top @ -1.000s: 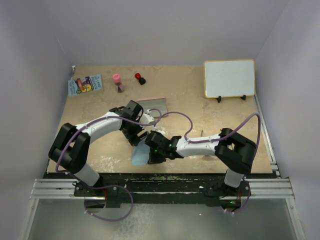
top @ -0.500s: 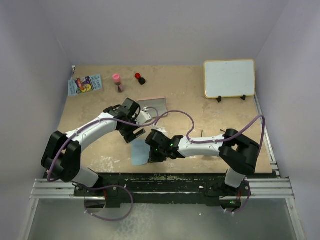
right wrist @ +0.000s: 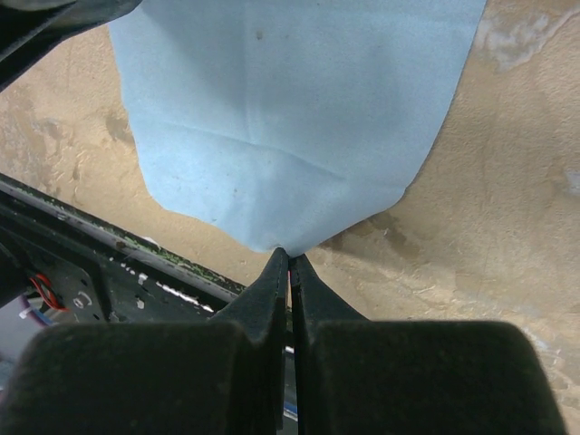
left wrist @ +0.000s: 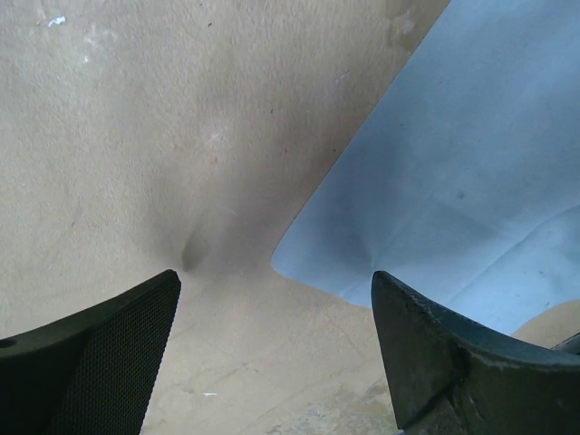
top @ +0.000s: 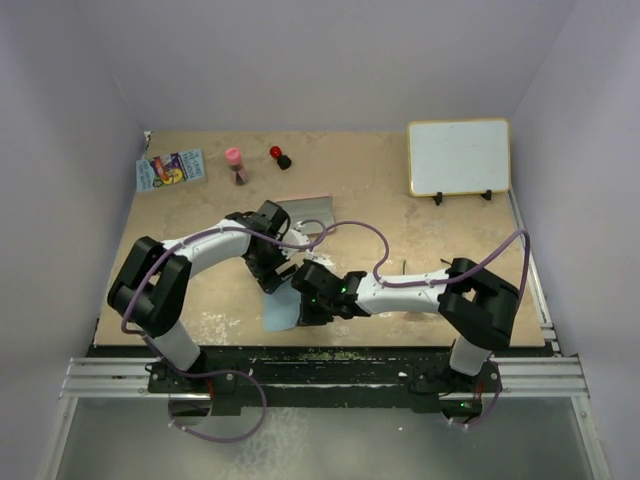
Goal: Organize the sunglasses
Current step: Move the glasses cleaning cloth to the center of the board.
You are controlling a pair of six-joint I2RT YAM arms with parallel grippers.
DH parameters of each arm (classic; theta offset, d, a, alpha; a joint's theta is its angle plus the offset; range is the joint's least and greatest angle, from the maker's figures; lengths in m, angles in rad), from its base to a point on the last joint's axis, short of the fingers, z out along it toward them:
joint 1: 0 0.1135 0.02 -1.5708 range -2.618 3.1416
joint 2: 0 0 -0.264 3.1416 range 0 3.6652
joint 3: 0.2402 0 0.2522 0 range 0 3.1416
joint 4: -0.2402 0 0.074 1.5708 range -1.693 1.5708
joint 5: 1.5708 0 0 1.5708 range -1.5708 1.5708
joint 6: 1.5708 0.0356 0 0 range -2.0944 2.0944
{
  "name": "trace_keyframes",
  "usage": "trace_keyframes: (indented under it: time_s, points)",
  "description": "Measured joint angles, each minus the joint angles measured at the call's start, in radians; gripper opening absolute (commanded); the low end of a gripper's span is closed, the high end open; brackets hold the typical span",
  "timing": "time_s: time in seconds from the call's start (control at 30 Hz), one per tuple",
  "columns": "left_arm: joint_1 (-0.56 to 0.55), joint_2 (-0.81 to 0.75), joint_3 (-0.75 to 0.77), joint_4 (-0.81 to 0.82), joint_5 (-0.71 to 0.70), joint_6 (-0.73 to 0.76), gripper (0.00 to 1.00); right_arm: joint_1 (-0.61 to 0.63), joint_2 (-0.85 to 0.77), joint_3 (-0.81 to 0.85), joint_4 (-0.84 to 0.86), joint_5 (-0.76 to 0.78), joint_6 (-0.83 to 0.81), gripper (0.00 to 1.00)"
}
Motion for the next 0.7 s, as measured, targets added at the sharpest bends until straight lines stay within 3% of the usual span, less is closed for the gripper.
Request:
trace_keyframes:
  time_s: [0.2, 0.37, 0.6, 0.7]
  points:
    - [0.0, -0.001, 0.0, 0.003, 0.04, 0.002, 0.85, 0.0, 0.0, 0.0, -0.01, 0.0, 0.0, 0.0]
    - [-0.001, 0.037, 0.021, -0.014, 0.072, 0.01, 0.73, 0.0, 0.0, 0.0, -0.012, 0.0, 0.0, 0.0]
    - [-0.001, 0.081, 0.07, -0.029, 0.094, 0.023, 0.35, 0.004, 0.0, -0.001, -0.016, 0.002, 0.0, 0.0]
    - [-0.003, 0.087, 0.072, -0.029, 0.103, 0.033, 0.24, 0.005, 0.0, -0.001, -0.016, 0.003, 0.0, 0.0]
